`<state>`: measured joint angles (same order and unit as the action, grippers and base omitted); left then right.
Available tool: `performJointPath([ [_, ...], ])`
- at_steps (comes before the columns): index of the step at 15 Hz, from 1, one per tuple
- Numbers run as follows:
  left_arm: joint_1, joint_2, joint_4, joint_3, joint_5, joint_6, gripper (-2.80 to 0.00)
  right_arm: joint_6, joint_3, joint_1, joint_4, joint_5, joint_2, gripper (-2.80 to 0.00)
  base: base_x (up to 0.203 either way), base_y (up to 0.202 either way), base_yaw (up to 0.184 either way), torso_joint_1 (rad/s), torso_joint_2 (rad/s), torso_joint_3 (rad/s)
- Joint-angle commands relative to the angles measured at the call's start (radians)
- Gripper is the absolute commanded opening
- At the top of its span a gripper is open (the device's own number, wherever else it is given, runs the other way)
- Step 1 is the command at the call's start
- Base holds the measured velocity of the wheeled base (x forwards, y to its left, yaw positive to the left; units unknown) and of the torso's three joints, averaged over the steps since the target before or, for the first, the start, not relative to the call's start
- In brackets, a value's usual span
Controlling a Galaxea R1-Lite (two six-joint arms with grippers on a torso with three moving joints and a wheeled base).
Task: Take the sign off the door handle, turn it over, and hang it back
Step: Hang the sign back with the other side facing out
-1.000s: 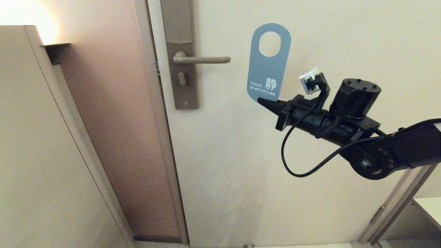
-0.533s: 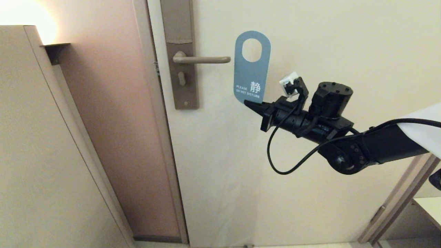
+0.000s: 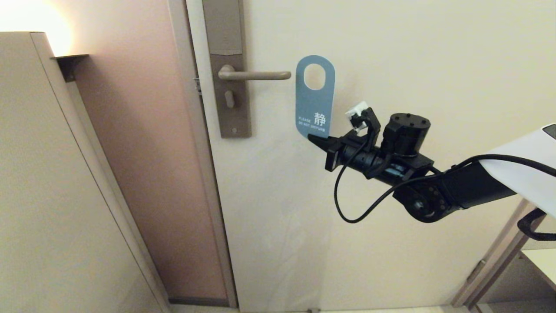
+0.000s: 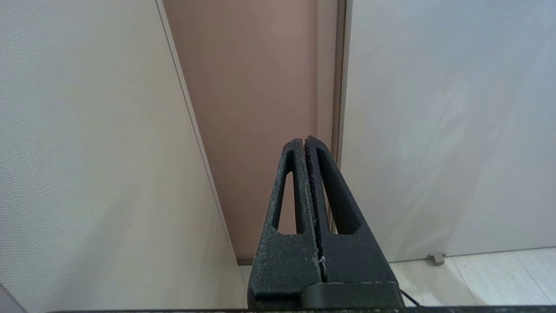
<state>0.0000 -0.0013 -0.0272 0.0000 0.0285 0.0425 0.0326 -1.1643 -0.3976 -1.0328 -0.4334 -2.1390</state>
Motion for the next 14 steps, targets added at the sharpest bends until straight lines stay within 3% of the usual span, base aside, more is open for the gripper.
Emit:
performJointPath([
  [1, 0.000, 0.001, 0.000, 0.000, 0.001, 0.000, -2.80, 0.000, -0.007, 0.017, -0.005, -0.002, -0.012, -2.80, 0.000, 0.000, 0.000, 0.000, 0.00, 0.000],
  [4, 0.000, 0.001, 0.000, 0.000, 0.001, 0.000, -2.80, 0.001, -0.013, 0.050, 0.016, -0.005, -0.017, -2.80, 0.000, 0.000, 0.000, 0.000, 0.00, 0.000],
  [14, 0.000, 0.001, 0.000, 0.000, 0.001, 0.000, -2.80, 0.004, -0.113, 0.044, 0.072, -0.010, -0.059, -2.80, 0.000, 0.000, 0.000, 0.000, 0.00, 0.000],
])
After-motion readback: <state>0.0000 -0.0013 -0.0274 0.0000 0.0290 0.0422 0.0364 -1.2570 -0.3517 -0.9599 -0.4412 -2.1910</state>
